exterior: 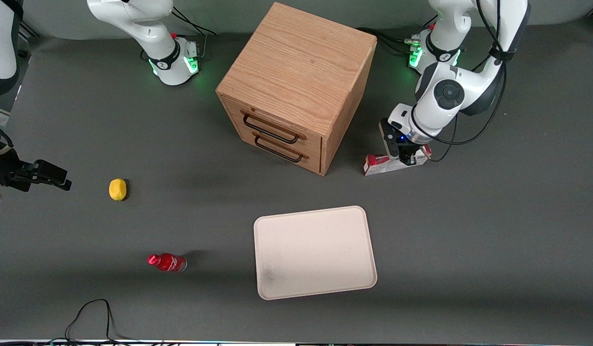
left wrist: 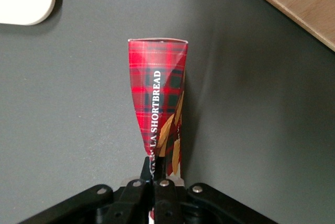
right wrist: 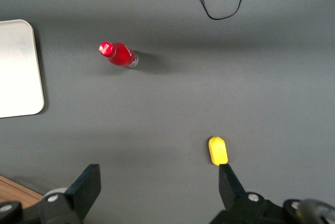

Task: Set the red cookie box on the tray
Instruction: 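Lift the cookie box and carry it toward the white tray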

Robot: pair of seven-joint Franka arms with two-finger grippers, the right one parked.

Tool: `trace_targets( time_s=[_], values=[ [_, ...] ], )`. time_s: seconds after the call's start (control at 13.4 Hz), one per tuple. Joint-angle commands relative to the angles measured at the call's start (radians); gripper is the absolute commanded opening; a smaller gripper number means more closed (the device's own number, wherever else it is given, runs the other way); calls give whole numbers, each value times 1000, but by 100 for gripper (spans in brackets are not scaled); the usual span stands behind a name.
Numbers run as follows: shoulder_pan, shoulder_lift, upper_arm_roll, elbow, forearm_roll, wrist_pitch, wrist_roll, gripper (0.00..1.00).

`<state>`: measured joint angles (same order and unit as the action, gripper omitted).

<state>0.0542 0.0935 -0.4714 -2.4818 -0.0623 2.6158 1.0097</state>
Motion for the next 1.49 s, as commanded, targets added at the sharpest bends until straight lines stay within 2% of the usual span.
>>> trace_targets(
  time_s=[0.0,0.15,0.22,0.45,0.67,0.82,0.97,1.19,1.41],
  values=[
    [-4,-20,30,1,6,7,0,0],
    [-1,-43,65,39,-11,-14,-50,0],
    [1,-57,68,84,-13,-82,-106,0],
    [-5,-48,68,370,-16,-427,-328,0],
    [-13,32,68,660,-16,-617,-582,0],
    [-34,136,74,858,-14,-695,-718,0],
    [-98,275,94,1076,-1,-758,-898,0],
    [-187,480,134,1305,90,-752,-1116,0],
    [-260,661,178,1452,176,-723,-1230,0]
  ],
)
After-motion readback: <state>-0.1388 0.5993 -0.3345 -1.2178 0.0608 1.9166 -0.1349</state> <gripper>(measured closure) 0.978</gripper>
